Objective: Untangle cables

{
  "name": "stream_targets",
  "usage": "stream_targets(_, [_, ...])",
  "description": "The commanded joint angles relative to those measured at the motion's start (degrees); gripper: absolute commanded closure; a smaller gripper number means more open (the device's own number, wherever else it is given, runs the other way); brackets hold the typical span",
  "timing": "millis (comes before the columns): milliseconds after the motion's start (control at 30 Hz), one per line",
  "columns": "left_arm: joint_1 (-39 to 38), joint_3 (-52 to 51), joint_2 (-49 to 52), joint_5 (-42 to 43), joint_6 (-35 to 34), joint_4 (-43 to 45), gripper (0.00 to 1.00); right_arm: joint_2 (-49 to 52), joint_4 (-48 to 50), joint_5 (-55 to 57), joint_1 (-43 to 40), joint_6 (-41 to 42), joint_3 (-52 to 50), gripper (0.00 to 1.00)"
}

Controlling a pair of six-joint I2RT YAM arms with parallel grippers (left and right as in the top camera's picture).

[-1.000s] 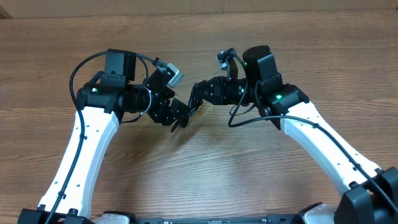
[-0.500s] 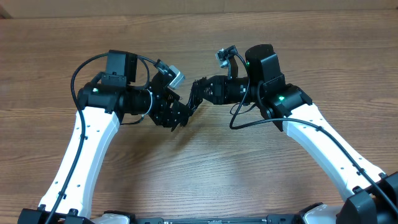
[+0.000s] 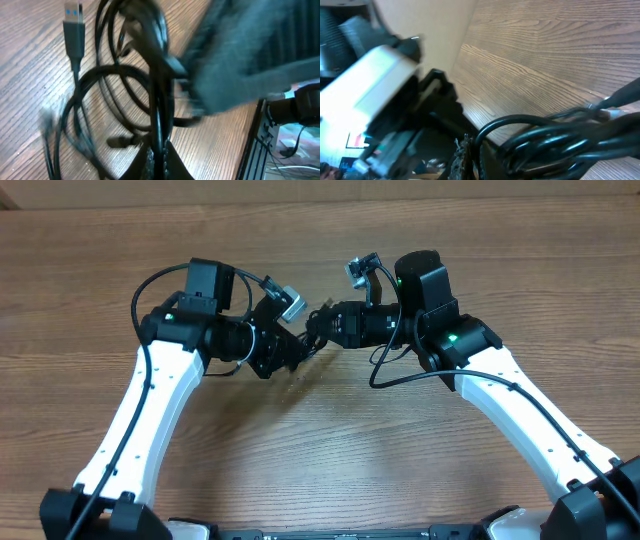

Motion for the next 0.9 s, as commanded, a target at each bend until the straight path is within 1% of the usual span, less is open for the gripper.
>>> stream_targets(0, [-0.22,-0.11,1.57,0.17,-0.87,0.35,0.96,-1.95,0.74,-1.42,0.04,-0.63,0.5,0.96])
stream_targets(233, [0.15,-0.09,1.53,0.15,-3.45,2.86,0.96,-1.95,0.31,-0.92,-0.02,-0.9,0.5,0.96])
stream_targets(367, [0.9,-0.09,1.53,0.15,-4.5,2.82,0.96,-1.95,-2.71,2.32,-0.02,-1.14,0.5,0.96])
stream_targets(400, [1.14,-0.09,1.53,0.15,-4.5,2.82,0.96,-1.95,-3.98,3.72,-0.02,-1.14,0.5,0.89])
stream_targets(433, [1.27,-0.09,1.53,0.15,-4.55,2.84,0.96,-1.95,-4.83,4.55,-0.02,-1.16,0.5,0.76])
stream_targets(467, [1.33,-0.09,1.53,0.13,-4.7,2.86,0.96,-1.95,-5.49,5.38,-0.02,-1.31,0.5,0.66])
stream_targets(500, [1.42,-0.09,1.53,0.15,-4.7,2.86,0.96,-1.95,-5.97,5.95,-0.02,-1.33,0.5,0.61])
stream_targets(567, [1.51,-0.09,1.53,0.15,-4.72,2.91,0.96,-1.95,-6.86,7.26,-0.02,-1.51,0.5,0.38])
stream_targets(633, [1.51,-0.09,1.53,0.15,-5.46,3.1,0.96,-1.95,-7.32,8.28,-0.02,-1.55,0.5,0.2])
stream_targets(700, [1.51,-0.09,1.53,1.36,-5.77,3.37,0.96,-1.92,-7.48,8.98,0.0,-1.51,0.5,0.12])
stream_targets(733, [1.51,-0.09,1.53,2.34,-5.77,3.43,0.96,-1.92,-7.48,9.22,0.0,-1.51,0.5,0.06])
stream_targets(767, [1.46,-0.09,1.53,3.23,-5.75,3.52,0.96,-1.92,-7.45,9.2,0.0,-1.51,0.5,0.02])
stream_targets(867, [1.36,-0.09,1.53,5.07,-5.75,4.07,0.96,-1.92,-7.48,9.97,0.0,-1.51,0.5,0.0])
